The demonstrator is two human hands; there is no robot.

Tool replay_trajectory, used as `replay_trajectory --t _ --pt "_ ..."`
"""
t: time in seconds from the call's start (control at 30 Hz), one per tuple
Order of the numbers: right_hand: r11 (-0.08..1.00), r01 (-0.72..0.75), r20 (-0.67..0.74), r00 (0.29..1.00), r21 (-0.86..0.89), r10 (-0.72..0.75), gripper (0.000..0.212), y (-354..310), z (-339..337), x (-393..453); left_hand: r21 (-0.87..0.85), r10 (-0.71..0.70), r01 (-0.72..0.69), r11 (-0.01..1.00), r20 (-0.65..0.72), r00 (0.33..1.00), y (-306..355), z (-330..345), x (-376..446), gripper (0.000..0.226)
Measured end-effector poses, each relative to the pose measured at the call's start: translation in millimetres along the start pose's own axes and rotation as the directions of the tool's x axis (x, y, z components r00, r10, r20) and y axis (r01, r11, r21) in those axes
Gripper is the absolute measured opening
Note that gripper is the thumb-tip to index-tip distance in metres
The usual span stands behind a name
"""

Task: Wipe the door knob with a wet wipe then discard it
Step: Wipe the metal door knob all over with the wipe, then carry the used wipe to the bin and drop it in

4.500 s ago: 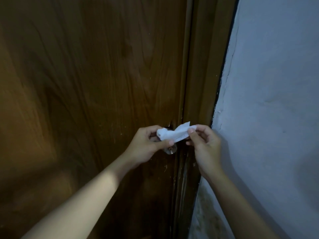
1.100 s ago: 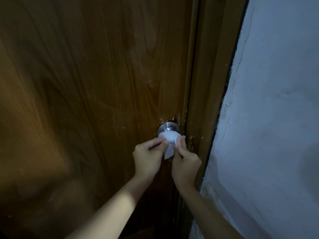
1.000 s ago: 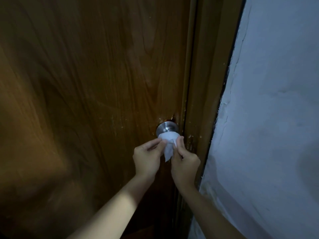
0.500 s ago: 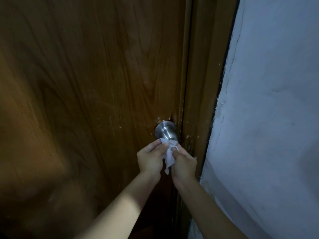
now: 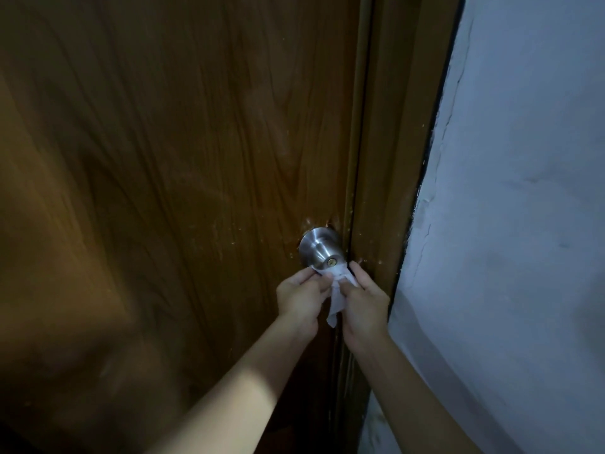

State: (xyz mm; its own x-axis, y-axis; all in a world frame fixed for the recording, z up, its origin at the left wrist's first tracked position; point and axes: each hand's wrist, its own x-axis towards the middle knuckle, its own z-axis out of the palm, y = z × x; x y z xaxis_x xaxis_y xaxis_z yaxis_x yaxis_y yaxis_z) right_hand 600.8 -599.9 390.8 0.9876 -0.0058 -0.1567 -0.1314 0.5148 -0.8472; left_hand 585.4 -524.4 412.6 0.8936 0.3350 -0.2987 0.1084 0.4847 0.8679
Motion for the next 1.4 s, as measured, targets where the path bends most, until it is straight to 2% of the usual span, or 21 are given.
replay_trajectory --t 0.17,0.27,0.4,0.5,0.63,0.73,0.83,0.93,1.07,1.27,1.4 --pt "0.998 0.053 0.011 0.999 -0.029 -0.053 0.047 -4.5 -8.8 -11.0 -0.08 -0.091 0.092 0.993 0.01 0.996 -2.4 1.8 -10.0 0.029" --pt "0.997 0.074 0.041 0.996 -0.023 -0.073 0.042 -6.4 -14.5 -18.7 -0.064 -0.076 0.078 0.995 0.023 0.997 -6.0 -1.2 -18.2 0.025" --pt "0.995 0.076 0.003 0.997 -0.058 -0.076 0.034 -3.5 -26.4 -38.1 -0.034 -0.023 0.026 0.999 0.079 0.997 -5.5 -21.3 -36.2 0.046" --pt "0.976 0.04 -0.065 0.996 -0.214 -0.055 0.016 4.1 -34.1 -51.1 0.018 0.072 -0.074 0.997 0.116 0.991 -5.0 -43.9 -46.8 0.051" --pt "0.935 0.032 -0.03 0.998 -0.353 -0.046 0.01 9.5 -30.5 -80.9 0.159 0.212 -0.253 0.954 0.233 0.949 -2.1 -68.3 -70.1 0.033" --pt "0.948 0.05 0.096 0.995 -0.313 -0.021 0.013 7.4 -25.5 -107.5 0.296 0.257 -0.383 0.875 0.386 0.886 -0.7 -81.2 -93.2 0.024" --pt "0.963 0.106 0.207 0.977 -0.248 -0.054 0.017 5.5 -24.4 -139.3 0.404 0.234 -0.436 0.805 0.459 0.857 -1.0 -95.5 -120.7 0.022" --pt "0.96 0.168 0.287 0.953 -0.226 -0.099 0.02 6.9 -28.5 -175.8 0.45 0.185 -0.437 0.779 0.5 0.846 -5.2 -112.7 -152.6 0.022" --pt "0.946 0.191 0.287 0.951 -0.26 -0.113 0.024 12.3 -42.0 -219.4 0.486 0.196 -0.463 0.741 0.503 0.842 -19.9 -128.0 -188.0 0.014" --pt "0.979 0.148 0.145 0.981 -0.141 -0.128 0.016 29.1 -86.3 -292.2 0.475 0.11 -0.316 0.821 0.411 0.905 -52.7 -136.8 -248.7 0.023" --pt "0.977 0.166 0.097 0.983 -0.137 -0.153 0.029 34.6 -122.4 -324.5 0.452 0.034 -0.231 0.862 0.402 0.915 -79.1 -133.0 -272.9 0.022"
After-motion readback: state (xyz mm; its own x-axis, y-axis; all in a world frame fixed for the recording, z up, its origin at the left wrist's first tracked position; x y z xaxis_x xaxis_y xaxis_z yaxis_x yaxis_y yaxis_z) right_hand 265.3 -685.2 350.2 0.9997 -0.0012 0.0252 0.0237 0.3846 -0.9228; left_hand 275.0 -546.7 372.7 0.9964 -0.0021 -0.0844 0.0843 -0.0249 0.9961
